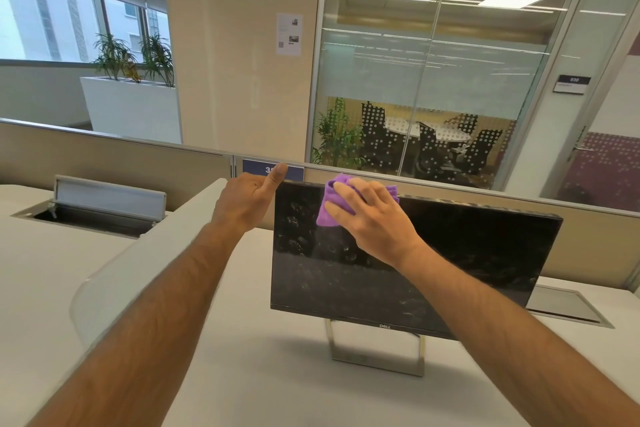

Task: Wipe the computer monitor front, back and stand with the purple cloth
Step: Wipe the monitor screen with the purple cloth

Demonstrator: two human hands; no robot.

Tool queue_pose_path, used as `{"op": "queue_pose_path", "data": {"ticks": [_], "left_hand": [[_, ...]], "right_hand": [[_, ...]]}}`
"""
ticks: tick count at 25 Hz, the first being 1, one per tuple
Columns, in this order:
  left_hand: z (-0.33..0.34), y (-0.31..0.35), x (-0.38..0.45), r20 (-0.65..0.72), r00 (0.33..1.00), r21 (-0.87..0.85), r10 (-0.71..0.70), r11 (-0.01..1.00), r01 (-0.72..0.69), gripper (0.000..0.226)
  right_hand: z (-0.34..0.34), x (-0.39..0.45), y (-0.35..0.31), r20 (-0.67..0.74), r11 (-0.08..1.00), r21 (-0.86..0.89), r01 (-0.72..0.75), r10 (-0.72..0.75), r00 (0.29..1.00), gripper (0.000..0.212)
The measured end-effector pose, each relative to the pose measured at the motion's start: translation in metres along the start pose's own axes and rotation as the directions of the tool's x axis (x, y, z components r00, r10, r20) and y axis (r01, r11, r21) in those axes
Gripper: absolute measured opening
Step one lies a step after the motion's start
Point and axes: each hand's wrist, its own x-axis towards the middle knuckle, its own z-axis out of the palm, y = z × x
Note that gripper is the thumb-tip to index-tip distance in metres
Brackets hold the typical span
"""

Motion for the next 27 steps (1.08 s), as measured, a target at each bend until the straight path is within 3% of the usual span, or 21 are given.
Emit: {"op": "queue_pose_path", "data": {"ticks": [2, 3, 6, 7, 9, 10, 11, 13, 14, 17, 18, 21, 22, 24, 25, 27], "left_hand": [[-0.002, 0.001, 0.002, 0.022, 1.0, 0.012, 0.007, 1.0, -0.007, 0.105], [-0.002, 0.002, 0.002, 0.032, 0.999, 0.017, 0.005, 1.0, -0.006, 0.106], [-0.004, 0.004, 0.001, 0.052, 0.999, 0.018, -0.006, 1.0, 0.005, 0.108], [-0.005, 0.004, 0.001, 0.055, 0.998, 0.019, -0.009, 1.0, 0.008, 0.108], [-0.004, 0.006, 0.0, 0.058, 0.998, 0.011, -0.004, 1.0, 0.003, 0.106], [-0.004, 0.006, -0.001, 0.054, 0.999, 0.009, -0.005, 1.0, 0.004, 0.105], [-0.004, 0.006, -0.001, 0.051, 0.999, 0.014, -0.007, 1.0, 0.007, 0.102], [-0.005, 0.007, -0.002, 0.057, 0.998, 0.015, -0.01, 1.0, 0.009, 0.103], [-0.006, 0.009, -0.003, 0.062, 0.998, 0.015, -0.01, 1.0, 0.009, 0.102], [-0.009, 0.012, -0.004, 0.065, 0.998, 0.005, -0.002, 1.0, 0.001, 0.099], [-0.009, 0.012, -0.005, 0.066, 0.998, 0.001, -0.006, 1.0, 0.006, 0.1], [-0.01, 0.012, -0.005, 0.071, 0.997, -0.006, -0.023, 1.0, 0.023, 0.108], [-0.011, 0.013, -0.005, 0.081, 0.996, -0.01, -0.027, 1.0, 0.027, 0.11], [-0.015, 0.016, -0.006, 0.098, 0.995, -0.018, -0.029, 0.999, 0.031, 0.109], [-0.015, 0.016, -0.006, 0.102, 0.994, -0.026, -0.031, 0.999, 0.034, 0.111], [-0.015, 0.014, -0.005, 0.107, 0.994, -0.069, -0.036, 0.997, 0.044, 0.12]], "right_hand": [[0.002, -0.001, -0.008, 0.061, 0.972, -0.053, 0.231, -0.227, 0.972, 0.053], [0.003, -0.001, -0.006, 0.064, 0.959, -0.058, 0.277, -0.273, 0.96, 0.055], [-0.001, 0.01, -0.001, 0.002, 0.999, 0.04, 0.002, -0.002, 1.0, 0.051], [0.001, 0.012, -0.006, 0.007, 1.0, 0.027, 0.017, -0.017, 1.0, 0.051], [0.006, 0.007, -0.02, 0.087, 0.961, -0.03, 0.276, -0.272, 0.958, 0.055], [0.005, 0.007, -0.019, 0.092, 0.941, -0.045, 0.336, -0.331, 0.939, 0.056], [0.005, 0.009, -0.016, 0.069, 0.958, -0.041, 0.285, -0.282, 0.957, 0.054], [0.0, 0.021, -0.012, 0.013, 0.999, 0.024, 0.031, -0.031, 0.999, 0.049], [0.0, 0.025, -0.015, 0.005, 1.0, 0.02, -0.008, 0.008, 1.0, 0.049], [0.003, 0.026, -0.025, 0.09, 0.951, -0.055, 0.304, -0.299, 0.95, 0.059], [0.002, 0.028, -0.021, 0.079, 0.946, -0.064, 0.317, -0.312, 0.947, 0.059], [-0.005, 0.043, -0.016, 0.013, 1.0, 0.0, 0.029, -0.029, 0.999, 0.05], [-0.002, 0.045, -0.022, 0.032, 0.997, -0.025, 0.068, -0.067, 0.997, 0.05], [0.004, 0.039, -0.037, 0.131, 0.937, -0.086, 0.339, -0.326, 0.936, 0.054], [0.003, 0.039, -0.038, 0.154, 0.912, -0.095, 0.399, -0.382, 0.911, 0.057], [-0.001, 0.046, -0.031, 0.122, 0.955, -0.086, 0.283, -0.271, 0.955, 0.055]]}}
